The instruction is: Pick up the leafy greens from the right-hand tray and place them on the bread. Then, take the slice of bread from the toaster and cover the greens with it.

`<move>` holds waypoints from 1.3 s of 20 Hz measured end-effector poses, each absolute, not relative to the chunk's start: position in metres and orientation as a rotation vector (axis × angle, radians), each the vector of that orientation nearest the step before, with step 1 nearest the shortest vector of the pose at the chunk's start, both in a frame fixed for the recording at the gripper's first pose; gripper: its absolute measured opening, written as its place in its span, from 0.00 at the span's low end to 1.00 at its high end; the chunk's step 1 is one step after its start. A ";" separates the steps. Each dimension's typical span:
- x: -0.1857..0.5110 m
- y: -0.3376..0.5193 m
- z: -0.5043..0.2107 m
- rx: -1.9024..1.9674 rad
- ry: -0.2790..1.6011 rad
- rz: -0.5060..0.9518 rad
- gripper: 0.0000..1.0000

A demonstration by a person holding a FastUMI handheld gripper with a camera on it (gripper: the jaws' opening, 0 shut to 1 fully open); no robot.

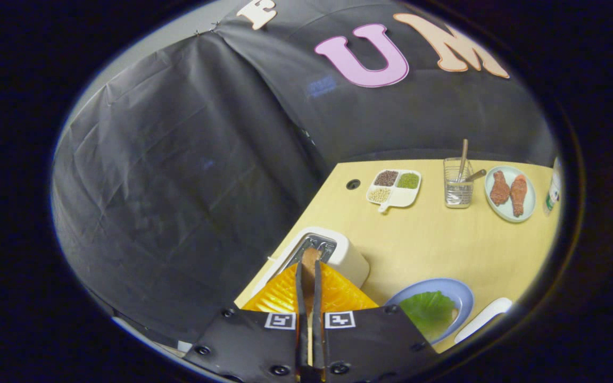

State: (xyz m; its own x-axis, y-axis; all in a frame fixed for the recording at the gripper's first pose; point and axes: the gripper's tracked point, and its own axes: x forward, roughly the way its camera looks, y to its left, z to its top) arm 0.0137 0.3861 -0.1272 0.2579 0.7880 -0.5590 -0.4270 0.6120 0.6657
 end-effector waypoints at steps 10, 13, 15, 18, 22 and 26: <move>0.011 0.323 -0.156 0.467 1.022 0.790 0.06; 0.011 0.297 -0.180 0.487 1.054 0.732 0.06; 0.011 0.289 -0.196 0.523 1.072 0.698 0.06; 0.013 0.272 -0.218 0.566 1.078 0.650 0.06; 0.009 0.258 -0.248 0.616 1.108 0.614 0.06; 0.004 0.237 -0.280 0.646 1.135 0.553 0.06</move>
